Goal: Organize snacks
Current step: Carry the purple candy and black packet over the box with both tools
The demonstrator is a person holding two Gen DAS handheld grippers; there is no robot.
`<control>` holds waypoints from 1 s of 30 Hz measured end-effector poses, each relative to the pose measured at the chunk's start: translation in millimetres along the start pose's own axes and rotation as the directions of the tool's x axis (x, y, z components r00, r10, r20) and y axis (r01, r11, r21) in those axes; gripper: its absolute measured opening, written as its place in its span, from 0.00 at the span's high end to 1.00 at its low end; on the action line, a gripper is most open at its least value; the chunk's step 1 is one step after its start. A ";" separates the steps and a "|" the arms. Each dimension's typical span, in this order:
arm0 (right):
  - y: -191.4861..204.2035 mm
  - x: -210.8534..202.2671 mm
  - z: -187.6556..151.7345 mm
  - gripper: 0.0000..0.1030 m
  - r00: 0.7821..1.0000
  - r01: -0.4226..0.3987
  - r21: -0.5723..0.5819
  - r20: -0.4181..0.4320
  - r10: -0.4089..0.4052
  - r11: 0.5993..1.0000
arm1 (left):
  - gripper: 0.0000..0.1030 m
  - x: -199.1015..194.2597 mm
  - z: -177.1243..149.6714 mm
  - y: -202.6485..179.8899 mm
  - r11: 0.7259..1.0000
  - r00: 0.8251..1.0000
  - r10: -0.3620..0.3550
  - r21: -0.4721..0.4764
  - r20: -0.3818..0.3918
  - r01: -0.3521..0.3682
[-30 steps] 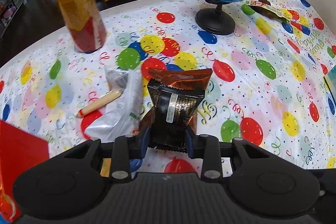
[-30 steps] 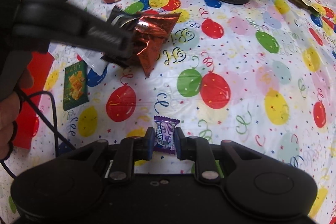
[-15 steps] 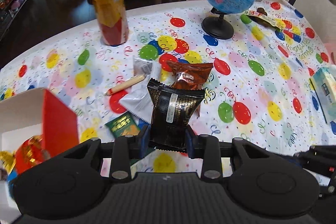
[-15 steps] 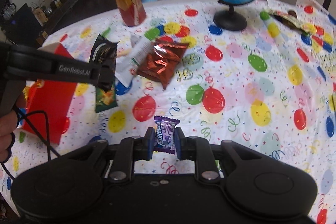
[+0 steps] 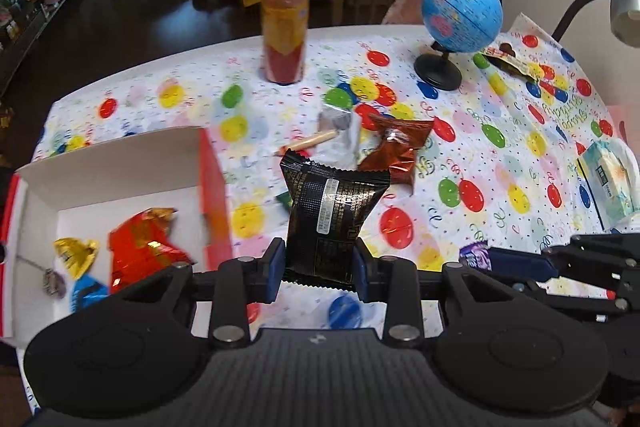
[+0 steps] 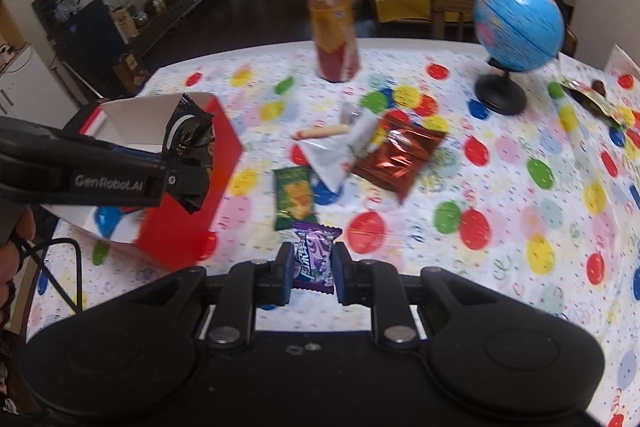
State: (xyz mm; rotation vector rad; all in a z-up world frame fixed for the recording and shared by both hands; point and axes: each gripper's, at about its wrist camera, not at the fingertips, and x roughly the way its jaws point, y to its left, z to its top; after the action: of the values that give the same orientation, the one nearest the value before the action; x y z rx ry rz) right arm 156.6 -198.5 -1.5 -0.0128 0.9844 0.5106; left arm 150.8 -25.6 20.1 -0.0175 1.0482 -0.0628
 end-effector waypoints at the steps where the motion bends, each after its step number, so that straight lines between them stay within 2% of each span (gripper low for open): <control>1: 6.7 0.0 1.8 0.83 1.000 -0.005 -0.006 0.003 0.005 1.000 | 0.67 -4.7 -2.4 5.7 1.000 1.000 0.003 -0.002 0.004 -0.003; 17: 125.0 28.8 33.2 0.83 0.998 -0.067 -0.089 -0.003 0.067 0.994 | 0.67 -41.2 -32.4 124.8 0.996 0.998 0.056 -0.073 0.003 -0.056; 30: 187.3 92.9 49.8 0.83 0.996 -0.064 -0.104 -0.068 0.058 0.992 | 0.67 -13.6 -35.4 211.2 0.991 0.991 0.111 -0.072 -0.076 -0.117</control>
State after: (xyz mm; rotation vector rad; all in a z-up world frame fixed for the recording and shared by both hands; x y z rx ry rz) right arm 159.2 16.3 -7.0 -0.0956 1.0221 0.6218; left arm 122.6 186.6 4.8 -0.0248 1.1212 0.0811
